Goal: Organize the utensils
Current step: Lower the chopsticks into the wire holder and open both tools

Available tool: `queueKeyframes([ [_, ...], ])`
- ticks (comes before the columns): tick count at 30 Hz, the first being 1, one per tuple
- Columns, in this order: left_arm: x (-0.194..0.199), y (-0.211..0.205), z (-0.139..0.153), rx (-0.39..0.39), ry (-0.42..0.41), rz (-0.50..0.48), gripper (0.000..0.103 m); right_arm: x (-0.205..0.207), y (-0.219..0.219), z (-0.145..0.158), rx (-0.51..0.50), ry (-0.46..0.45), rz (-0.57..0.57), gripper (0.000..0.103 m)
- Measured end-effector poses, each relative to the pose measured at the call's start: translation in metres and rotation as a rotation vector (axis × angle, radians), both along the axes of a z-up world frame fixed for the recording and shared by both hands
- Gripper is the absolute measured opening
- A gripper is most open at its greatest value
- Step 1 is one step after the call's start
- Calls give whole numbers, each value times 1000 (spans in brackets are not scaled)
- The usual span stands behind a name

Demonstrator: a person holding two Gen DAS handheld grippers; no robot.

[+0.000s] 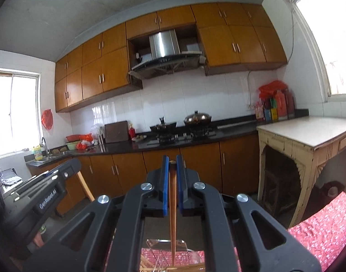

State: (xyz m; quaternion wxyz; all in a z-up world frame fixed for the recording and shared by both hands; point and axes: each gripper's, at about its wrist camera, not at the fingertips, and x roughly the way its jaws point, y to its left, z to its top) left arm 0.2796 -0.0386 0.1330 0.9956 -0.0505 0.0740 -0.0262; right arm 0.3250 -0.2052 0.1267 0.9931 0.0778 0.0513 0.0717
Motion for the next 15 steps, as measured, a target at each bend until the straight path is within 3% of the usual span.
queueKeyframes([
  [2,0,-1,-3,9,8,7,7,5,2,-5,-22,33,-12,9],
  [6,-7,7,-1,-4,13,18,11,-2,-9,-10,-15,46,-51,33],
  [9,-12,12,5,-14,11,36,34,-13,-15,-2,-13,38,-67,36],
  [15,-30,26,16,-15,8,42,37,-41,-21,7,-26,39,-73,46],
])
